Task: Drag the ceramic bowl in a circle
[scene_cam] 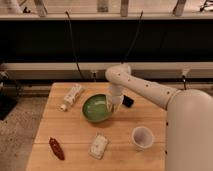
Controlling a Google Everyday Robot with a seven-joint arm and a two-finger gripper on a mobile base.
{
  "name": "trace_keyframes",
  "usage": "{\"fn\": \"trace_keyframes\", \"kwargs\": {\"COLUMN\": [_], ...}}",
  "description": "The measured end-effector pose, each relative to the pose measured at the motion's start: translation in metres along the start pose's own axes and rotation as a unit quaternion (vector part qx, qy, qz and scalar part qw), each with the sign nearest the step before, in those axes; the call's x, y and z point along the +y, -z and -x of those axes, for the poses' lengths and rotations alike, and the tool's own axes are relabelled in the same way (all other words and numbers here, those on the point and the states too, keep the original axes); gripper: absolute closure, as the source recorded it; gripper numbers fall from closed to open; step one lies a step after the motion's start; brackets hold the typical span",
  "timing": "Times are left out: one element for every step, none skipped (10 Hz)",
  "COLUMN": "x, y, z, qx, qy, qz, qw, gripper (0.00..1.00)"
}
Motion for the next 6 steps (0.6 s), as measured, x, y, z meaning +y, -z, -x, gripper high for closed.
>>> {"fn": "trace_keyframes", "kwargs": {"x": [-0.002, -0.011, -0.011, -0.010, -0.004, 0.003], "y": [0.000, -0.001, -0.002, -0.004, -0.007, -0.008], "z": [0.002, 0.024, 0.034, 0.043, 0.054, 0.060], "qx": [-0.001, -0.011, -0.015, -0.020, -0.026, -0.028], "qy": [0.003, 0.033, 0.042, 0.050, 0.057, 0.057], "qz": [-0.001, -0.006, -0.006, -0.005, -0.002, 0.002], "qw": [1.0000, 0.9994, 0.9990, 0.9985, 0.9980, 0.9979], "gripper": [0.99, 0.99, 0.99, 0.99, 0.99, 0.99]}}
